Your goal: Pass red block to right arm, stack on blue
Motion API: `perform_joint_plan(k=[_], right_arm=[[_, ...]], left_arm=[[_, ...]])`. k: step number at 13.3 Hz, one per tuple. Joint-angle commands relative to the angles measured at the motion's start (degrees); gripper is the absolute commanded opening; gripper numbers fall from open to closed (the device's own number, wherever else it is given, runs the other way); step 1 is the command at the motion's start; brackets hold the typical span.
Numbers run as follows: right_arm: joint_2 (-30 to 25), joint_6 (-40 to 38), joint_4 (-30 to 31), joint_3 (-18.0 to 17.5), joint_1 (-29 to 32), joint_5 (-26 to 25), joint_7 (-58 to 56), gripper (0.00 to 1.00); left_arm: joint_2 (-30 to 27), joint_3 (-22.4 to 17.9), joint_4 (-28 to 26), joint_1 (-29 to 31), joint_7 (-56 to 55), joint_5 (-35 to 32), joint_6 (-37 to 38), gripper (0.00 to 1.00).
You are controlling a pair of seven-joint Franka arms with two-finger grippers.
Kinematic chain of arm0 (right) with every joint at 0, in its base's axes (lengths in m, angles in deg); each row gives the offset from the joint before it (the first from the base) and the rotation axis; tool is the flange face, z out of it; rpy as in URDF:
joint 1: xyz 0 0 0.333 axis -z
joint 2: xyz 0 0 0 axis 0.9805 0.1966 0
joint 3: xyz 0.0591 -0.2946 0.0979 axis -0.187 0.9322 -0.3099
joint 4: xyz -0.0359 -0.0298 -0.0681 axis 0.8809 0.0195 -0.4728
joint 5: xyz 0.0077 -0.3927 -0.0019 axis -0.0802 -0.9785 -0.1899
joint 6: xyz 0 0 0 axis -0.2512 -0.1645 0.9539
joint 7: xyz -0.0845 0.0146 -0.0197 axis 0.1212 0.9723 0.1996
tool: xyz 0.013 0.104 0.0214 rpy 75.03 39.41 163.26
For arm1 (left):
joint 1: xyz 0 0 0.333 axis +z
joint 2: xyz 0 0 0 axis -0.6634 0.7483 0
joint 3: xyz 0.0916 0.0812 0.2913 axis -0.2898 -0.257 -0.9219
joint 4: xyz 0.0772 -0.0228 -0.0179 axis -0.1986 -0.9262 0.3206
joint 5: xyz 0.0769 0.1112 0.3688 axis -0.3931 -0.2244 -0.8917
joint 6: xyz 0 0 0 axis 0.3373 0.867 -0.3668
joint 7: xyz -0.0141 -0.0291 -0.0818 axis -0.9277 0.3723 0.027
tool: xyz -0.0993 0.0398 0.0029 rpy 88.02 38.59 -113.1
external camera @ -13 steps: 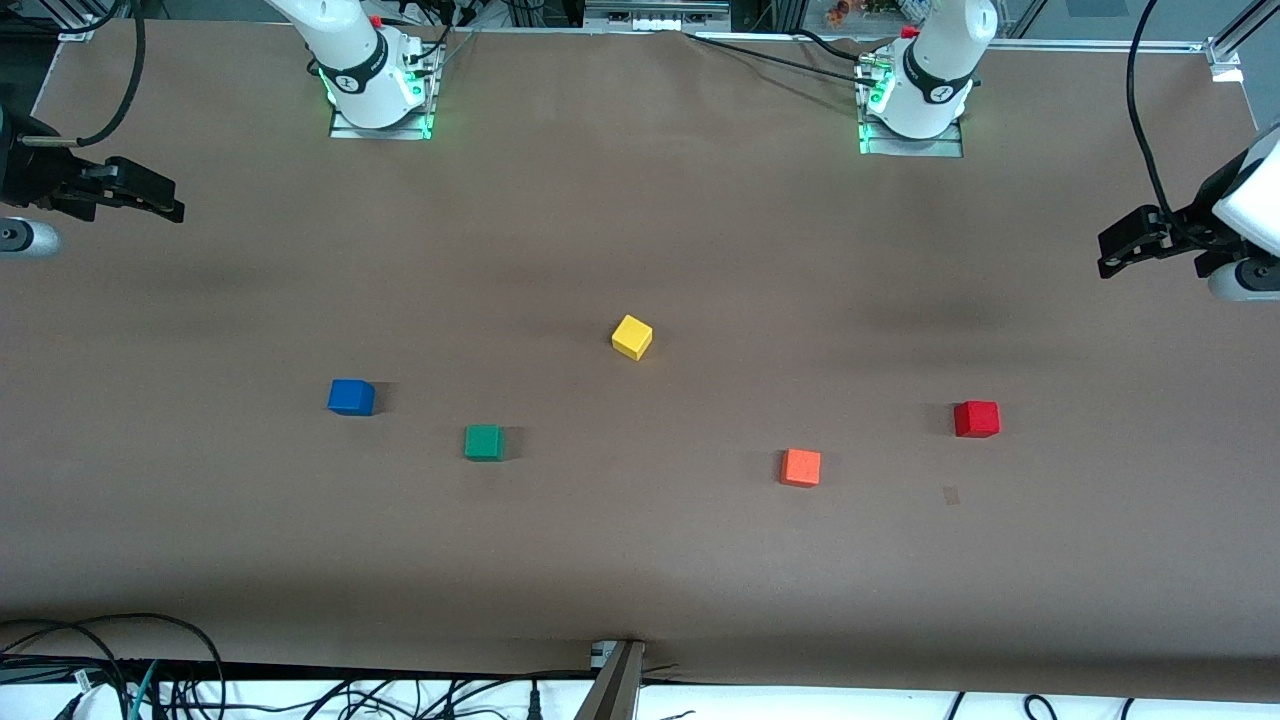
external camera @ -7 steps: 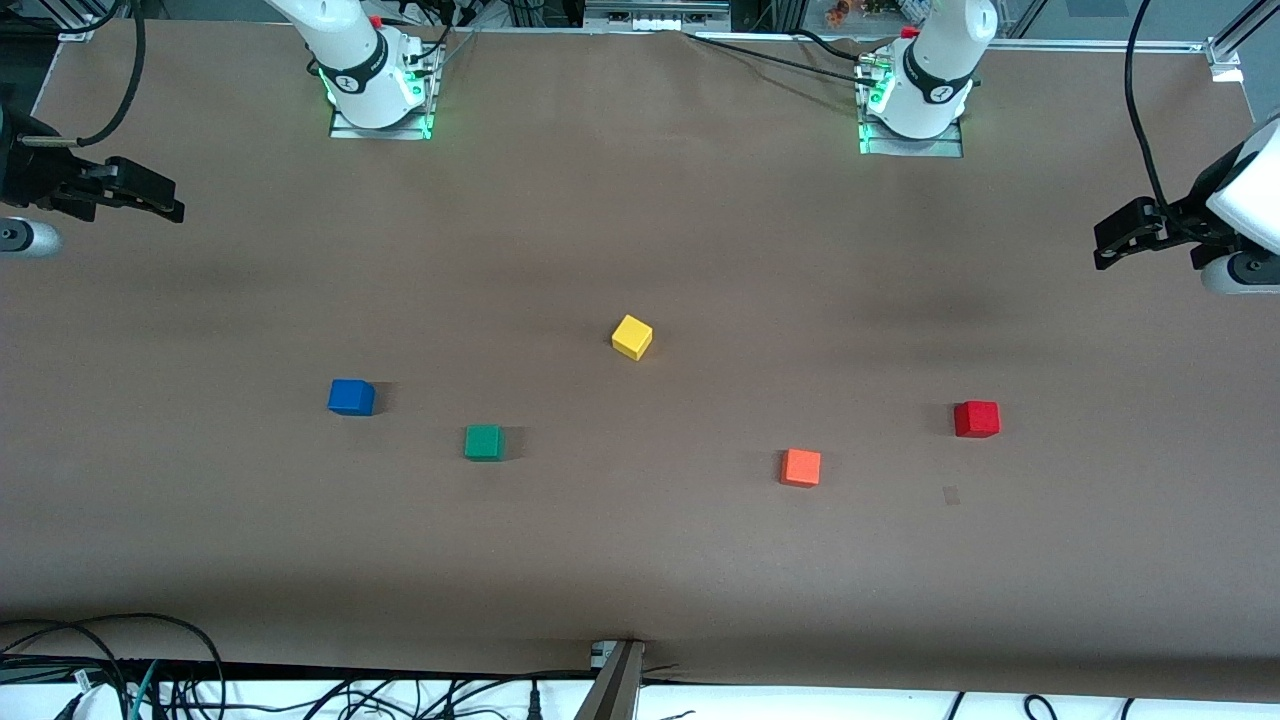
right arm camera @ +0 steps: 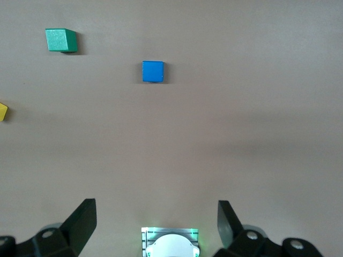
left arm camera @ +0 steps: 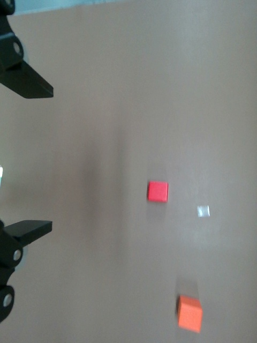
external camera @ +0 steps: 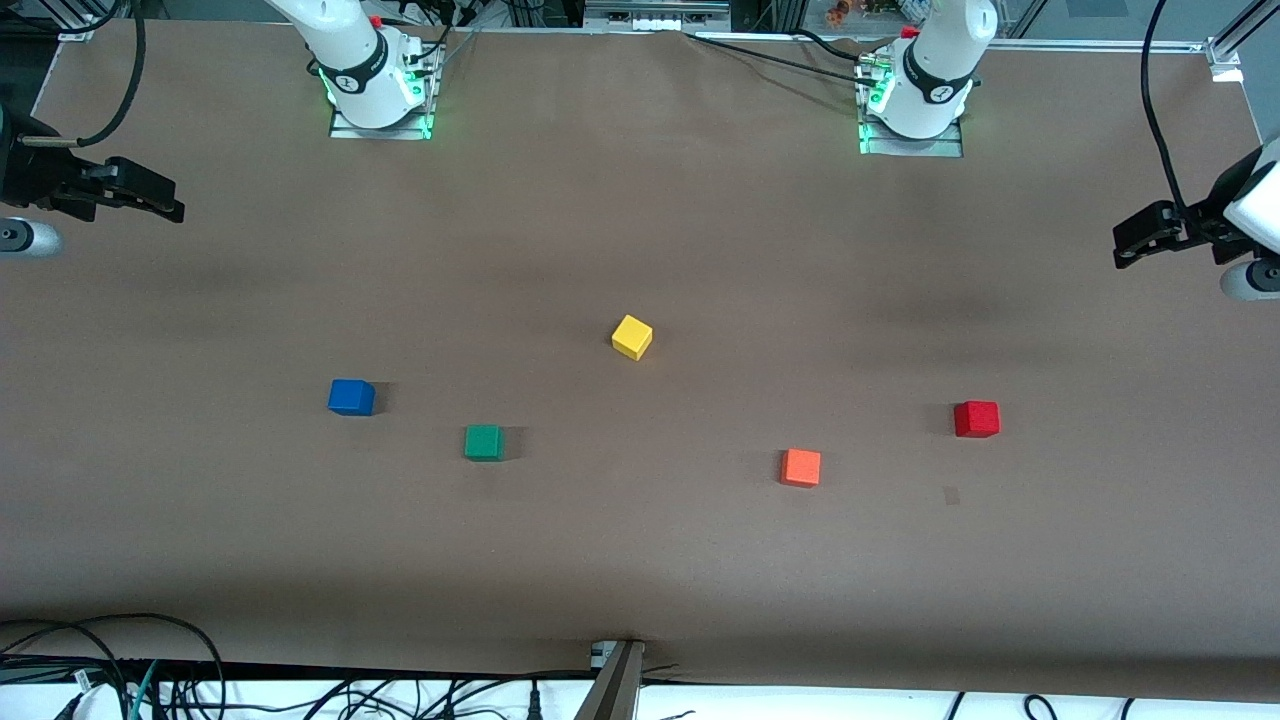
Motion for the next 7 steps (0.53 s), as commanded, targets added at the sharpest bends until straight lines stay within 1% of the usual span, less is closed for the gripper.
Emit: perform_joint_plan(k=[1, 4, 7], right_arm=[[0.39, -0.47, -1.15, 0.06, 0.04, 0.88, -0.1, 1.0], [0.39, -0.47, -1.15, 0.06, 0.13, 0.88, -0.1, 1.0], [0.39, -0.47, -1.15, 0.06, 0.13, 0.88, -0.1, 1.0]], left_arm=[[0.32, 0.25, 1.07, -0.03, 1.66, -5.25, 1.27, 1.0], [0.49, -0.01, 1.24, 0.67, 11.06, -10.44, 1.19, 1.0], [0.67, -0.1, 1.24, 4.7, 17.74, -10.63, 0.93, 1.0]])
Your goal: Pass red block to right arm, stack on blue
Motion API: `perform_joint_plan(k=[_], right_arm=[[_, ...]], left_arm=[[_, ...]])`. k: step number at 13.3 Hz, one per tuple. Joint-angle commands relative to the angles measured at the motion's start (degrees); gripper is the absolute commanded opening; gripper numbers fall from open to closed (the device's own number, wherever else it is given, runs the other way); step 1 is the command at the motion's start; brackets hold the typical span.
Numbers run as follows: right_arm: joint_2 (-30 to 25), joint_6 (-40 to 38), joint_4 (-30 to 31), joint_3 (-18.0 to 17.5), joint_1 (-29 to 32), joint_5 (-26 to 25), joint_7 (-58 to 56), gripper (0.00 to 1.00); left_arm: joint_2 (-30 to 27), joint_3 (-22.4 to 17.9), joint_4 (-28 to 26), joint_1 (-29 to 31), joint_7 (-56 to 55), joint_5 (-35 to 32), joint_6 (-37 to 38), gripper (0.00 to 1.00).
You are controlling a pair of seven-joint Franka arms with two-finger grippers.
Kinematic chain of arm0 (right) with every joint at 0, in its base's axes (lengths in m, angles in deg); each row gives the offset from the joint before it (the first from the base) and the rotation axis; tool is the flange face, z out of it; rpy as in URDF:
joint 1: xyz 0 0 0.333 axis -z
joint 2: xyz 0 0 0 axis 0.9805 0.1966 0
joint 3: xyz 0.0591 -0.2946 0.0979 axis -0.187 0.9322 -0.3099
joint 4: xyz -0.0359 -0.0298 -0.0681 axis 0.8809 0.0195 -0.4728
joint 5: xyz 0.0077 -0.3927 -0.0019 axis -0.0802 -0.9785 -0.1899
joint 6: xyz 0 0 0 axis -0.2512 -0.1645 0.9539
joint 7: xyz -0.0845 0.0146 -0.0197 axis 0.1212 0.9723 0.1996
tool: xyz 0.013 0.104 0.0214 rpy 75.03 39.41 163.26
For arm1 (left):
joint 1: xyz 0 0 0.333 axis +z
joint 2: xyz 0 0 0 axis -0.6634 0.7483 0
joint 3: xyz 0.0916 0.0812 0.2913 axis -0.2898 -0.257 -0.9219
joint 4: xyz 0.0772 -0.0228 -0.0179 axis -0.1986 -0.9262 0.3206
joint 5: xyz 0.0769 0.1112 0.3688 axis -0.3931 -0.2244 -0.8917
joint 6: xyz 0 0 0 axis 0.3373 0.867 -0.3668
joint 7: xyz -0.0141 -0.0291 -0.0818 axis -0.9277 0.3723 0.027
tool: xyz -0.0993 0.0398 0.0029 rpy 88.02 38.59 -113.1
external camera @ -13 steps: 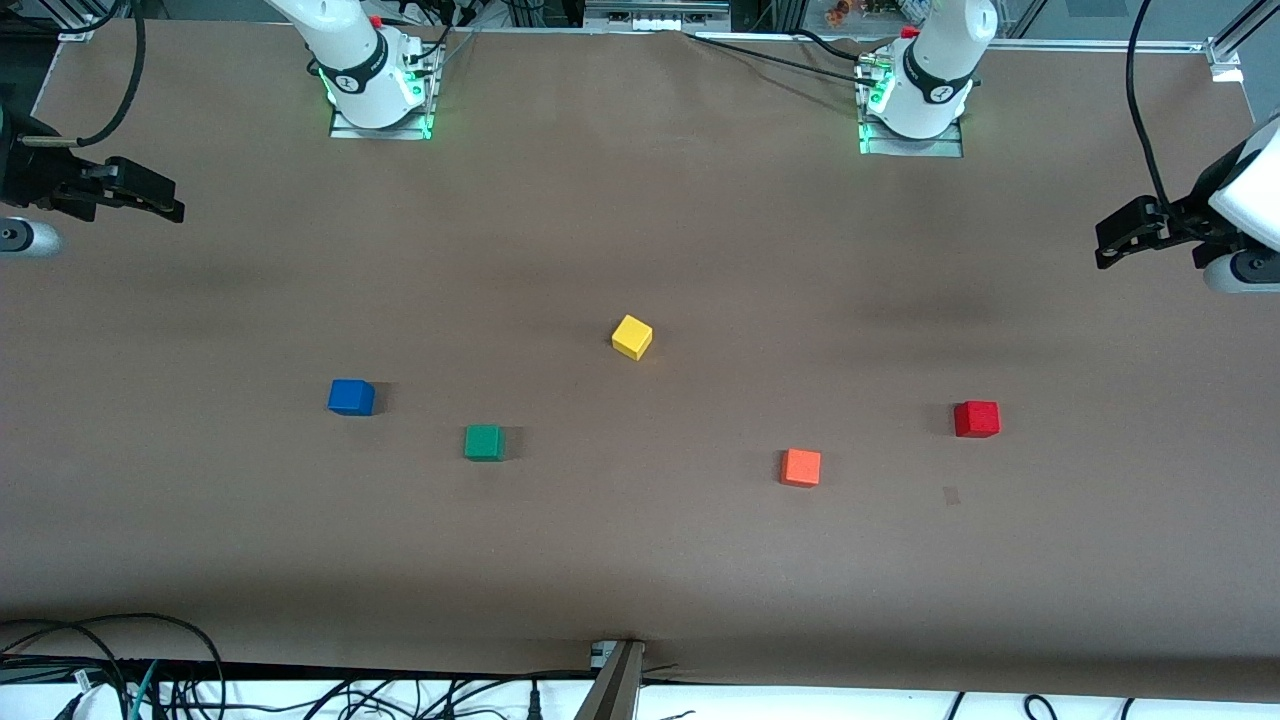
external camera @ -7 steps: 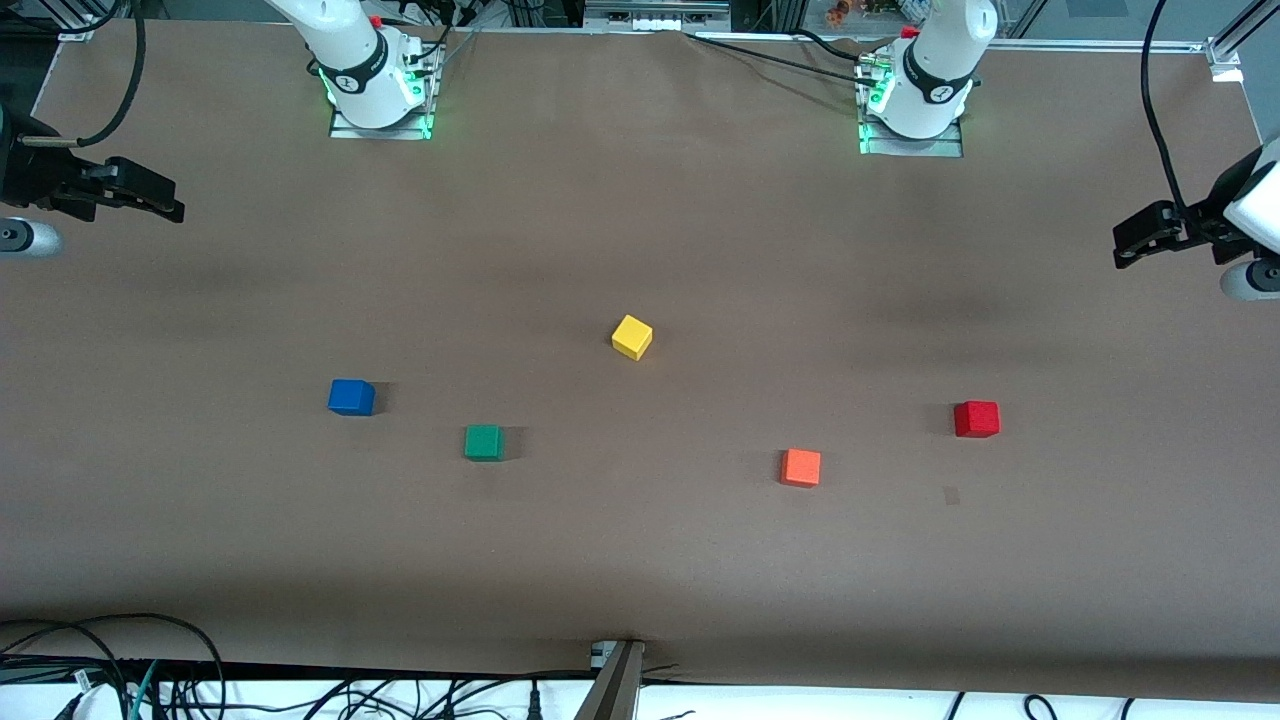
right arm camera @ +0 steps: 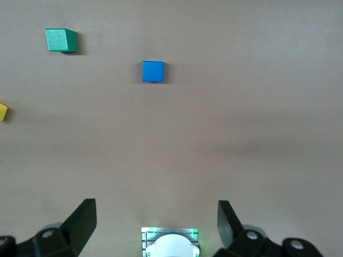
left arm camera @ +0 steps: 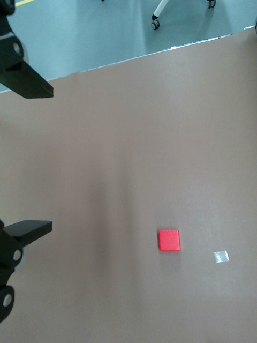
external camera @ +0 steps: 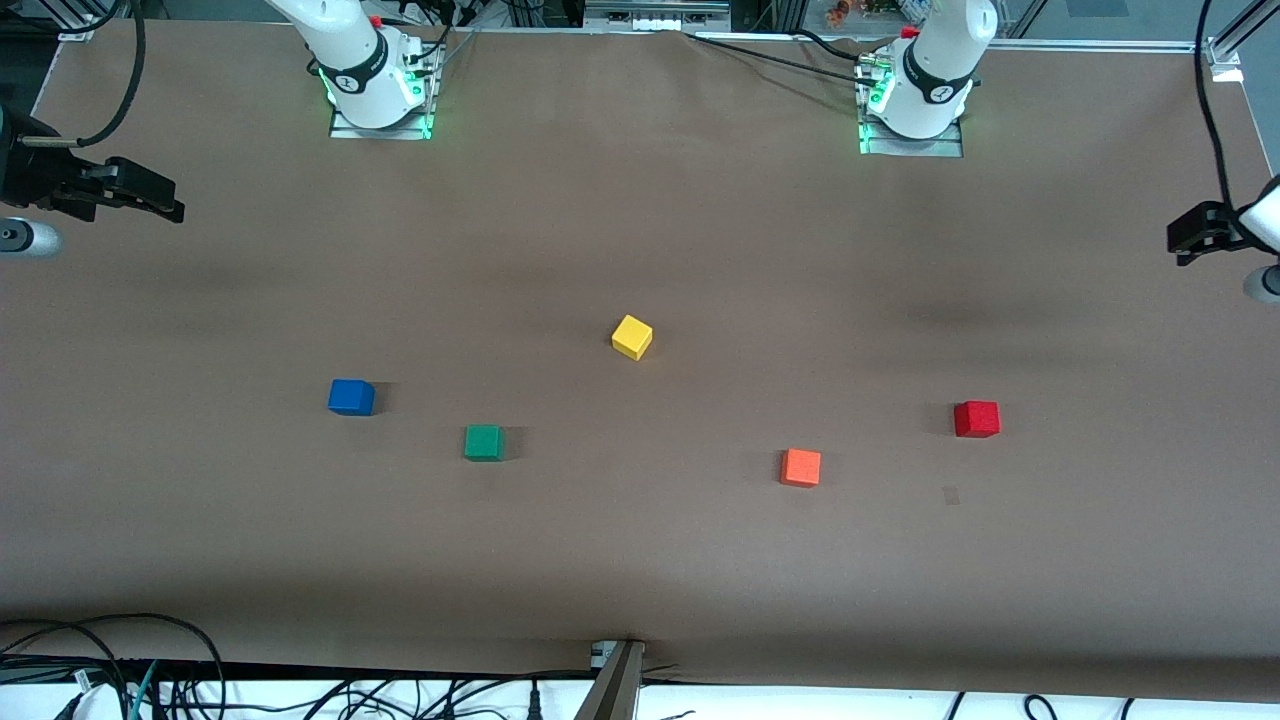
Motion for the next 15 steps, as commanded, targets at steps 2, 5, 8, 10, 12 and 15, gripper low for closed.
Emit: perform_joint_plan(k=[2, 5, 8, 10, 12, 15], right_arm=[[0.38, -0.47, -1.15, 0.04, 0.03, 0.88, -0.1, 1.0], [0.38, -0.47, -1.15, 0.04, 0.03, 0.88, -0.1, 1.0], [0.38, -0.47, -1.15, 0.04, 0.12, 0.97, -0.19, 1.0], [0.38, -0.47, -1.15, 0.04, 0.12, 0.97, -0.1, 1.0], [0.38, -0.47, -1.15, 0.04, 0.03, 0.97, -0.1, 1.0], [0.38, -0.39, -1.06, 0.04, 0.03, 0.97, -0.1, 1.0]], left_arm=[[1.27, 0.31, 1.21, 5.87, 10.95, -1.1, 0.46, 1.0], [1.81, 0.48, 1.21, 6.33, 14.06, 0.04, 0.28, 1.0], [4.26, 0.92, 0.51, 5.89, 14.06, 2.6, 0.28, 1.0], [5.67, 0.92, 0.07, 6.76, 14.15, 3.3, -0.51, 1.0], [4.45, 1.01, -2.3, 8.78, 16.42, 4.43, -2.96, 1.0], [4.62, 0.92, -2.66, 12.63, 24.22, 6.28, -3.84, 1.0]])
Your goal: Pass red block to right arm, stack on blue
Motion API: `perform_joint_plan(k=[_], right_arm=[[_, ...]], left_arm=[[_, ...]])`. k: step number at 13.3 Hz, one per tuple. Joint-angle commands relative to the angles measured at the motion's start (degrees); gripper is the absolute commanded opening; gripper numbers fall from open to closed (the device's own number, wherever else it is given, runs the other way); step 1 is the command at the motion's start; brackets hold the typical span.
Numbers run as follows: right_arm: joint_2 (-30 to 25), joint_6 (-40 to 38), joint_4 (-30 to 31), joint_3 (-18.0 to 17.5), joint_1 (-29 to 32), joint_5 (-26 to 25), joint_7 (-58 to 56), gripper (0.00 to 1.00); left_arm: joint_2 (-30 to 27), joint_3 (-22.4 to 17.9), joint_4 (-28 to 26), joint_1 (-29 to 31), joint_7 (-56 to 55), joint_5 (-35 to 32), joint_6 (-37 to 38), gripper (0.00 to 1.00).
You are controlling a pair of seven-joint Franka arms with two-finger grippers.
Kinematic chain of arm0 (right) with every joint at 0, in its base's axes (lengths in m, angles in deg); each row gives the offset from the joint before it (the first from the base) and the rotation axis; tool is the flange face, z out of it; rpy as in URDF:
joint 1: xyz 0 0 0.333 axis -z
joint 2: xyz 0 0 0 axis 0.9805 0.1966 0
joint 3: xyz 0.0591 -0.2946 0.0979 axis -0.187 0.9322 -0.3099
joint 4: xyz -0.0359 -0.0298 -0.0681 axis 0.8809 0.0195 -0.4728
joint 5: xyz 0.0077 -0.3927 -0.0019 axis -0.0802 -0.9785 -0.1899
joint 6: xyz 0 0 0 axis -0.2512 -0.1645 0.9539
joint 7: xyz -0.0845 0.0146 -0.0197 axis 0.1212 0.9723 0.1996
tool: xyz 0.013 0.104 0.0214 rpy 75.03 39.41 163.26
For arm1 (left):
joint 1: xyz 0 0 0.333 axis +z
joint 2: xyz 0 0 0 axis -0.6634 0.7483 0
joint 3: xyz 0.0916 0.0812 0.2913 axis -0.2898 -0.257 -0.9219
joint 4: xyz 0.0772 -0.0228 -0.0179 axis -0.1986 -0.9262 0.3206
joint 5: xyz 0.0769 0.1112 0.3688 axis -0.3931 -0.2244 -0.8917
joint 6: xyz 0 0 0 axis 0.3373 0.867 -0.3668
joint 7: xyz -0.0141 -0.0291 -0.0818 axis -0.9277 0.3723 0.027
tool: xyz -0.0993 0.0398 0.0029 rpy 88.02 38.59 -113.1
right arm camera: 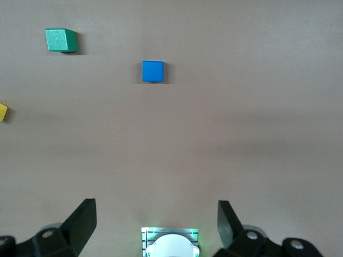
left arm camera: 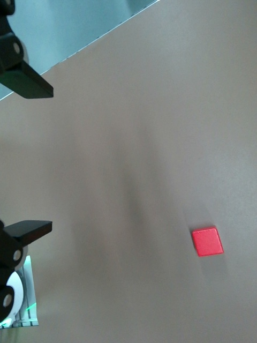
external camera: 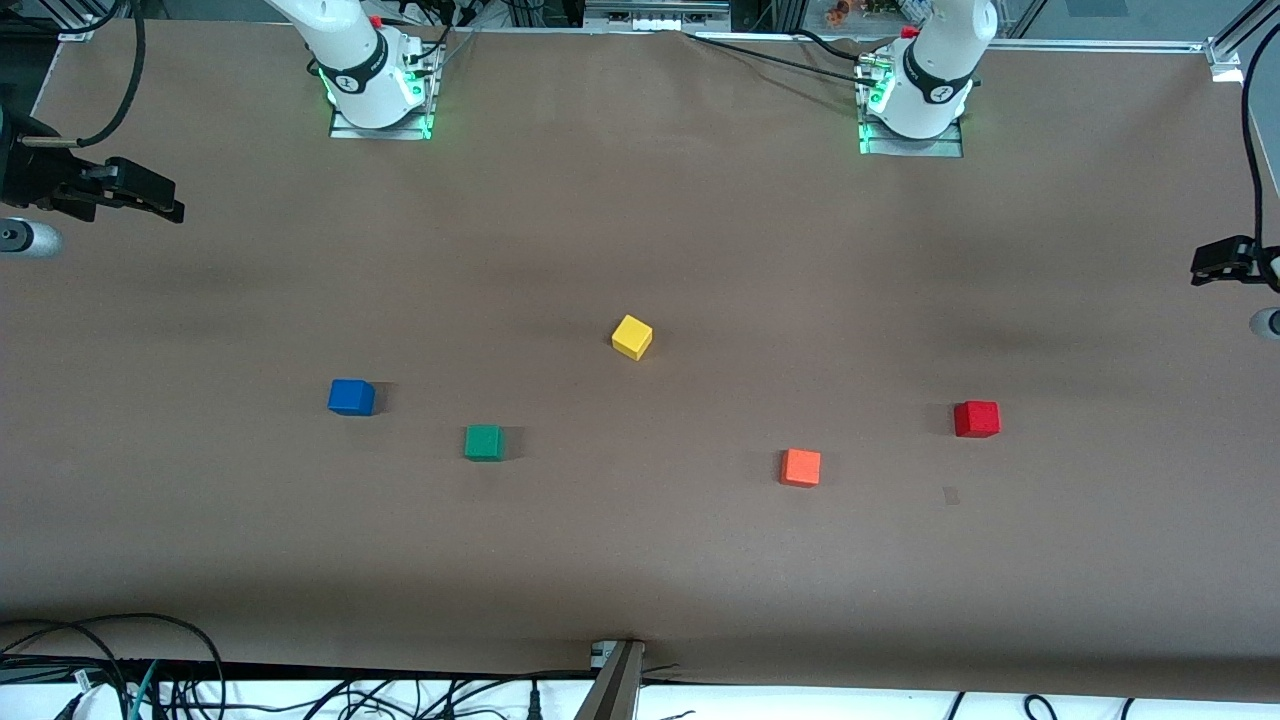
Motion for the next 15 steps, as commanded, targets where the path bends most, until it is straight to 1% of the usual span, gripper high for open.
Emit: perform_joint_plan(k=[1, 4, 6, 8, 11, 13, 15], right_arm=[[0.37, -0.39, -1.06, 0.04, 0.04, 0.96, -0.1, 1.0], [0.37, -0.39, -1.15, 0.04, 0.04, 0.96, -0.1, 1.0], [0.37, -0.39, -1.15, 0.04, 0.04, 0.96, -0.1, 1.0], [0.37, -0.39, -1.06, 0.04, 0.04, 0.96, -0.1, 1.0], [0.37, -0.39, -1.06, 0.04, 0.12, 0.96, -0.1, 1.0], [0.37, -0.39, -1.06, 0.04, 0.04, 0.96, -0.1, 1.0], [0.54, -0.39, -1.15, 0.04, 0.04, 0.96, -0.1, 1.0]], left_arm=[[-0.53, 0.16, -1.26, 5.28, 10.52, 4.56, -2.99, 1.0], [4.12, 0.16, -1.0, 10.55, 23.01, 10.36, -6.07, 1.0], [7.72, 0.08, -0.73, 13.46, 34.51, 17.29, -7.65, 1.0], [11.32, 0.16, -0.38, 16.71, 41.57, 24.24, -8.19, 1.0], [16.68, 0.07, -0.38, 19.35, 51.06, 30.93, -8.19, 1.0], [20.64, -0.01, 0.75, 20.5, 57.74, 34.98, -8.1, 1.0], [23.72, 0.07, 1.29, 20.77, 61.7, 37.53, -8.1, 1.0]])
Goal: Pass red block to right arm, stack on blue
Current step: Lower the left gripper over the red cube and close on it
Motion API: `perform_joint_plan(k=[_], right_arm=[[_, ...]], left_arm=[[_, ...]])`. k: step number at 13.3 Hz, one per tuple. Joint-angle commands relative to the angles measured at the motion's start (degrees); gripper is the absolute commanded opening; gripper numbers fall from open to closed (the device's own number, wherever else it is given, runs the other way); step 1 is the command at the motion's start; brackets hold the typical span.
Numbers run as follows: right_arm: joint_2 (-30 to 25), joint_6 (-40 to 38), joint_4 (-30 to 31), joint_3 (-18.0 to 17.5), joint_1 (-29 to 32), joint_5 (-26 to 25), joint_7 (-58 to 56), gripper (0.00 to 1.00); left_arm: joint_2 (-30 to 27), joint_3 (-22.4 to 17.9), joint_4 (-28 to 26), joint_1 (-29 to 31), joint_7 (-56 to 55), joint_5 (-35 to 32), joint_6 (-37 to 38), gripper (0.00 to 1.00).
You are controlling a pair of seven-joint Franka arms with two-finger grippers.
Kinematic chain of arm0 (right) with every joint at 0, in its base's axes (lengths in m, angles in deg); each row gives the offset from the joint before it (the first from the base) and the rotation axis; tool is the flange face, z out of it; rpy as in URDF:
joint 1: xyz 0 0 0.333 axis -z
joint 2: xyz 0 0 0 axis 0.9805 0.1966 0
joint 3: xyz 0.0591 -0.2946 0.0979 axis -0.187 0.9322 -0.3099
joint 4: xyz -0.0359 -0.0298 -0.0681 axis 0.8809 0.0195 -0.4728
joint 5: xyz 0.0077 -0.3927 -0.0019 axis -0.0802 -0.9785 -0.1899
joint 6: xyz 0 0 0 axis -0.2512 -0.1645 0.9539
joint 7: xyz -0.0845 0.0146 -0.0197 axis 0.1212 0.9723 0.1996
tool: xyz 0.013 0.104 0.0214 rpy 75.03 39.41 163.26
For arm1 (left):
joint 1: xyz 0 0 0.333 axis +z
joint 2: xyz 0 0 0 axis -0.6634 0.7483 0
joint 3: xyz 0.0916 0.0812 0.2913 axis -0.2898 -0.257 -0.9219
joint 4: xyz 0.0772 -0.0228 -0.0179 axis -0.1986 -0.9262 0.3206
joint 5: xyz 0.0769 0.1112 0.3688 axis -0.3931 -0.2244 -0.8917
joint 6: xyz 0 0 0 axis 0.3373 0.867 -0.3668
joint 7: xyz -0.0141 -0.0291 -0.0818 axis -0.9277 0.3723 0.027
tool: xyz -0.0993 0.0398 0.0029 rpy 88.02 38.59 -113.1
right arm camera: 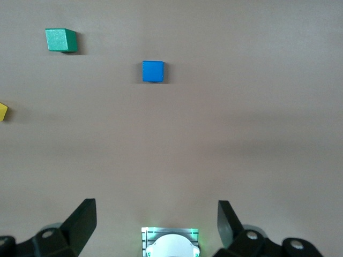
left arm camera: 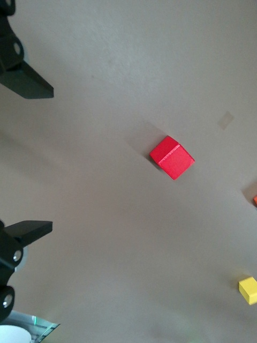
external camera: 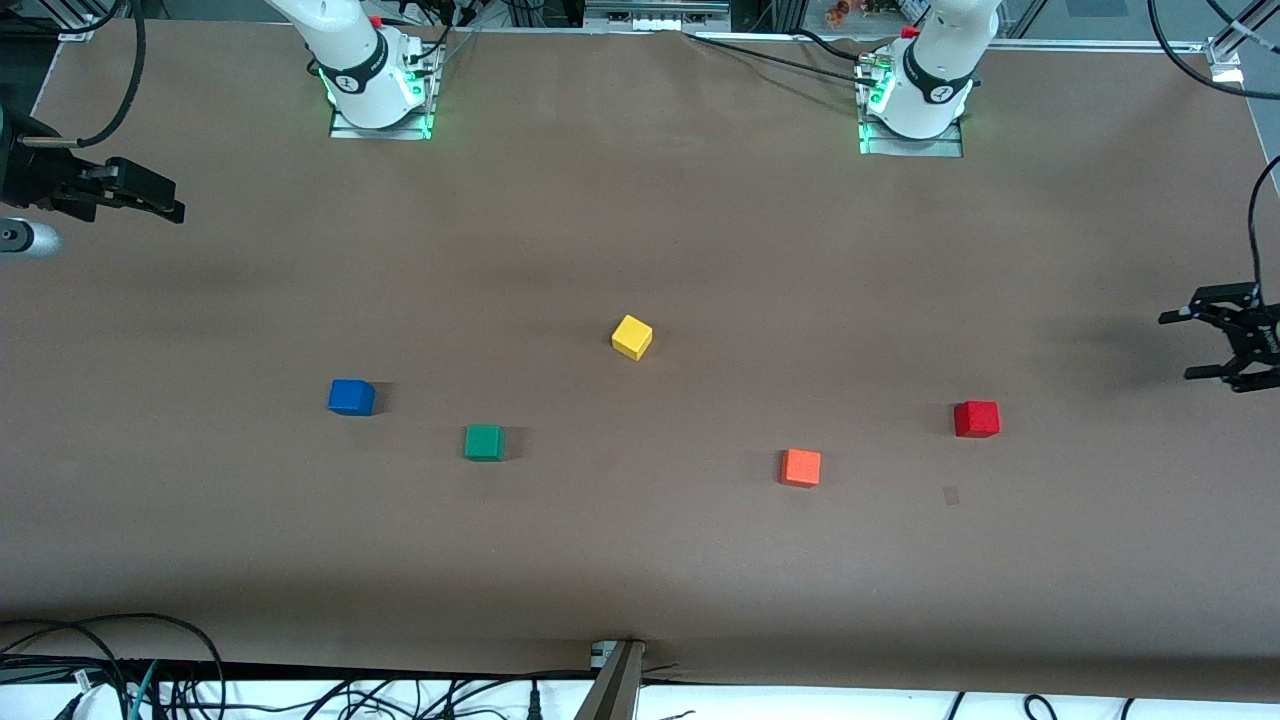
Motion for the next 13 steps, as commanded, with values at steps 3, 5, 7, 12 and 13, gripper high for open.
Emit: perform_joint_plan(k=[3, 5, 7, 12, 13], right_arm=[[0.52, -0.39, -1.15, 0.03, 0.13, 0.94, -0.1, 1.0], [0.52, -0.39, -1.15, 0.03, 0.04, 0.94, -0.1, 1.0], [0.52, -0.39, -1.15, 0.03, 0.04, 1.03, -0.1, 1.0], [0.61, -0.21, -1.06, 0.03, 0.04, 2.52, -0.1, 1.0], [0.61, -0.3, -1.06, 0.03, 0.13, 2.61, -0.1, 1.0]], left_arm=[[10.36, 0.49, 5.51, 0.34, 15.09, 9.09, 0.56, 1.0], [12.32, 0.49, 6.13, -0.18, 17.14, 10.43, 0.47, 1.0], [15.29, 0.58, 7.44, -0.62, 20.47, 13.05, 0.38, 1.0], [23.65, 0.76, 10.53, -2.38, 31.97, 20.09, 0.56, 1.0], [23.92, 0.76, 10.53, -3.08, 34.7, 21.05, 0.56, 1.0]])
